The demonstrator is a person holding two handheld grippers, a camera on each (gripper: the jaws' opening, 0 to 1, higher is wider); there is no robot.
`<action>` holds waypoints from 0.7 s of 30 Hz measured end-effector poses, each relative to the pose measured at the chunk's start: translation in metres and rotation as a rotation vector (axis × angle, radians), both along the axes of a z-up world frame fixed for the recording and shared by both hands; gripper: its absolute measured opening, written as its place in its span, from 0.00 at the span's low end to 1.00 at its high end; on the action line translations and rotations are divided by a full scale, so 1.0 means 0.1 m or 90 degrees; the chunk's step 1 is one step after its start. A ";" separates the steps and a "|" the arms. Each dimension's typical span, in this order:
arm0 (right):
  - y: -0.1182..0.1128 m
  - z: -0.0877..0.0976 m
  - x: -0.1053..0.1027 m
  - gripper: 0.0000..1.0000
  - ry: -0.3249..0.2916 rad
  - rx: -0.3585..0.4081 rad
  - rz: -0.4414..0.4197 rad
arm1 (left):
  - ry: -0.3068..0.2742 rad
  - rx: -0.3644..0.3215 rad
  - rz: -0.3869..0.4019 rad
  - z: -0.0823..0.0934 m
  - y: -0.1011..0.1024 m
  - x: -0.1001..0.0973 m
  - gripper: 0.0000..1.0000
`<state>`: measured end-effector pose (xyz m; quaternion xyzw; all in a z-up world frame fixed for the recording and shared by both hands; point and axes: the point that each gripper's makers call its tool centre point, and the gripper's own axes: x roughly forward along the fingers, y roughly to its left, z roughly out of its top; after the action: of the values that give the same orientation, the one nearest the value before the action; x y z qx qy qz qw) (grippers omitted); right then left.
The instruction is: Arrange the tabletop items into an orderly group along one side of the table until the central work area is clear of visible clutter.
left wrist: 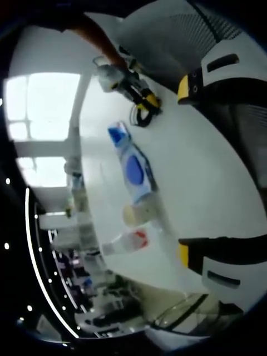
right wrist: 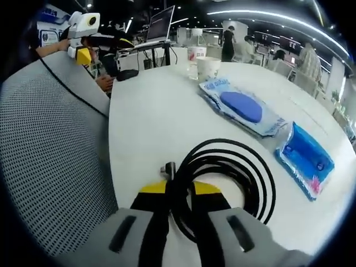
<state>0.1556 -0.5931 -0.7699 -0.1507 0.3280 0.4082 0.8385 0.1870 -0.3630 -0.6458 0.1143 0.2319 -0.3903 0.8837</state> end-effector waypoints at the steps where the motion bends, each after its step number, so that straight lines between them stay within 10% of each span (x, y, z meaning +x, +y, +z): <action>1: 0.00 0.00 0.01 0.14 0.004 0.005 -0.006 | 0.000 0.000 -0.001 0.00 0.00 0.00 0.96; 21: -0.01 0.12 0.01 0.09 -0.028 -0.019 -0.006 | 0.001 0.001 -0.014 0.00 -0.03 -0.02 0.96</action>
<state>0.1566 -0.5942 -0.7582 -0.1707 0.3166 0.3955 0.8451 0.1849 -0.3658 -0.6458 0.1170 0.2318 -0.3996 0.8791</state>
